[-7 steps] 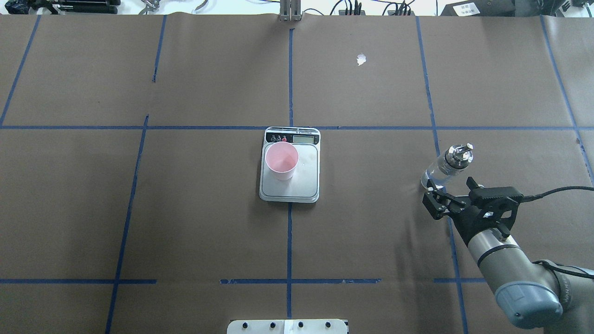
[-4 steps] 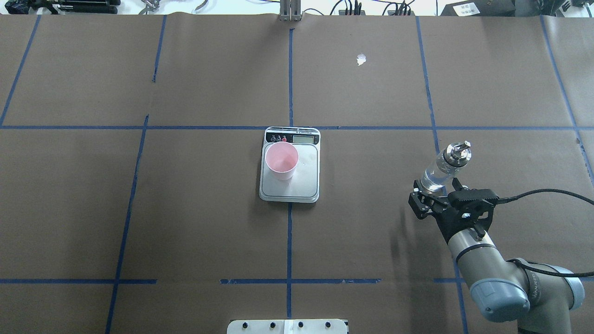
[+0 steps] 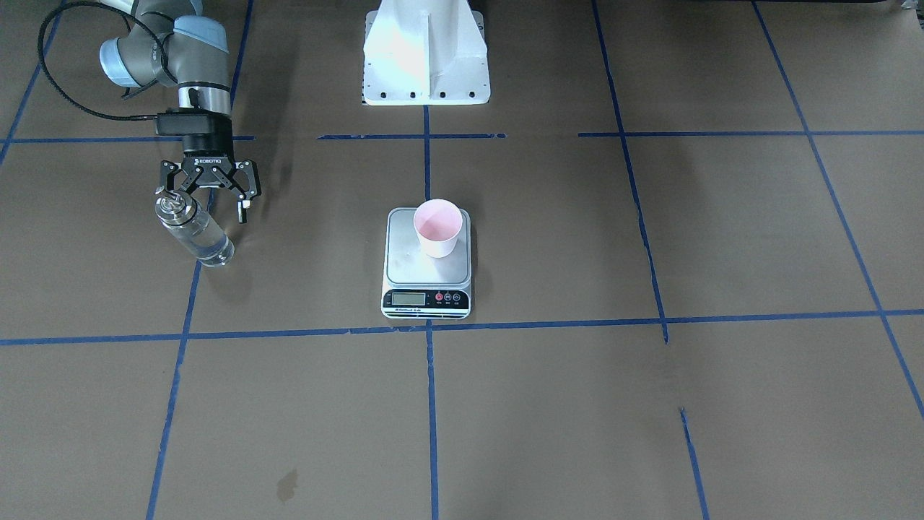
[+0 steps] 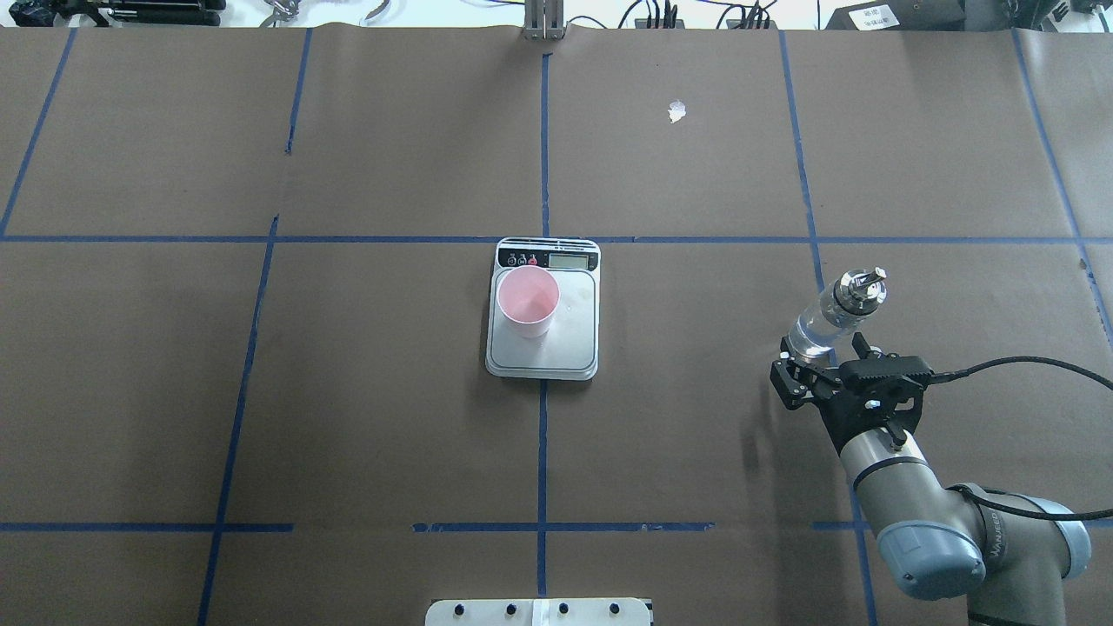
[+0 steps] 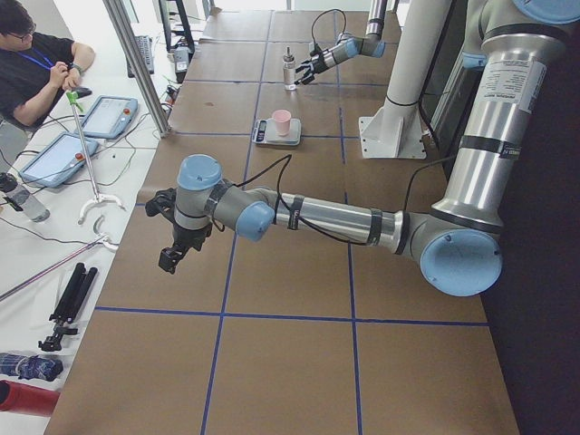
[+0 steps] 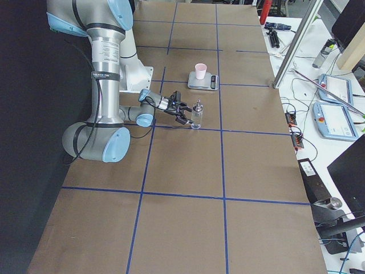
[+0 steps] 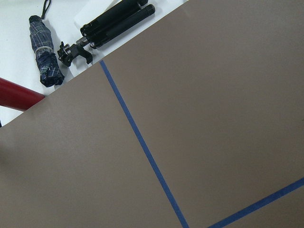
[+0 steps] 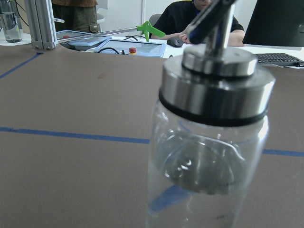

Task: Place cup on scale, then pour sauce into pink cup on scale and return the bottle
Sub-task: 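Reach the right gripper to the glass sauce bottle and grasp it, then lift the glass bottle slightly with the right gripper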

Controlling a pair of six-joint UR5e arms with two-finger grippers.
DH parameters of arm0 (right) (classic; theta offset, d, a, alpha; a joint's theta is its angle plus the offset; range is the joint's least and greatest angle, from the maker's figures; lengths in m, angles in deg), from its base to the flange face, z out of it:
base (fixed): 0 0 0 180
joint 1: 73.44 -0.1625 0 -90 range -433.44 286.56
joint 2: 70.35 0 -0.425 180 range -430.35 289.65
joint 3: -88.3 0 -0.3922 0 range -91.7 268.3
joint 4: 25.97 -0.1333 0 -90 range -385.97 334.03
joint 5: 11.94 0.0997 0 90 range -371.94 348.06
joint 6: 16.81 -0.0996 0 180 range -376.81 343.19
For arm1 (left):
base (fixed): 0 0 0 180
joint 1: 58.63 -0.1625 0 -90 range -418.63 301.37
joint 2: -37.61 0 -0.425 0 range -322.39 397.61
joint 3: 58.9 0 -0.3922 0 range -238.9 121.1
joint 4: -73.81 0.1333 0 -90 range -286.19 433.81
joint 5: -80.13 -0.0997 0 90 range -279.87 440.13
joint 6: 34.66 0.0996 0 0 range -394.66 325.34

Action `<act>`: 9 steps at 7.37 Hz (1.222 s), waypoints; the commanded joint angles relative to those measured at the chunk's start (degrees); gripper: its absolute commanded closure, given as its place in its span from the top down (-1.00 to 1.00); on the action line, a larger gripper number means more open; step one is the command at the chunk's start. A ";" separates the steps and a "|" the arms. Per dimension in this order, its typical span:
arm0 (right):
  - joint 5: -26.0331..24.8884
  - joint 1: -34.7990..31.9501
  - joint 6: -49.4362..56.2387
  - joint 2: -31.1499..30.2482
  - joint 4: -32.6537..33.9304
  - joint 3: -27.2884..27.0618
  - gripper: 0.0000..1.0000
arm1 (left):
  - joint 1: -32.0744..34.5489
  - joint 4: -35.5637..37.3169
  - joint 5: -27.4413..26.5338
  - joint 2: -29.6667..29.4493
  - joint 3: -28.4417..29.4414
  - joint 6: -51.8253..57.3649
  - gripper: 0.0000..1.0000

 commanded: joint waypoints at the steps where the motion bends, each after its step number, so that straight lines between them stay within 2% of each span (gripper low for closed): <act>1: -1.07 -0.12 0.01 0.00 -0.02 1.53 1.00 | -0.07 0.00 0.00 -0.01 0.00 -0.08 1.00; 9: -1.08 -3.11 0.45 1.22 -0.02 2.15 0.99 | 0.01 0.00 0.00 0.17 0.09 0.01 1.00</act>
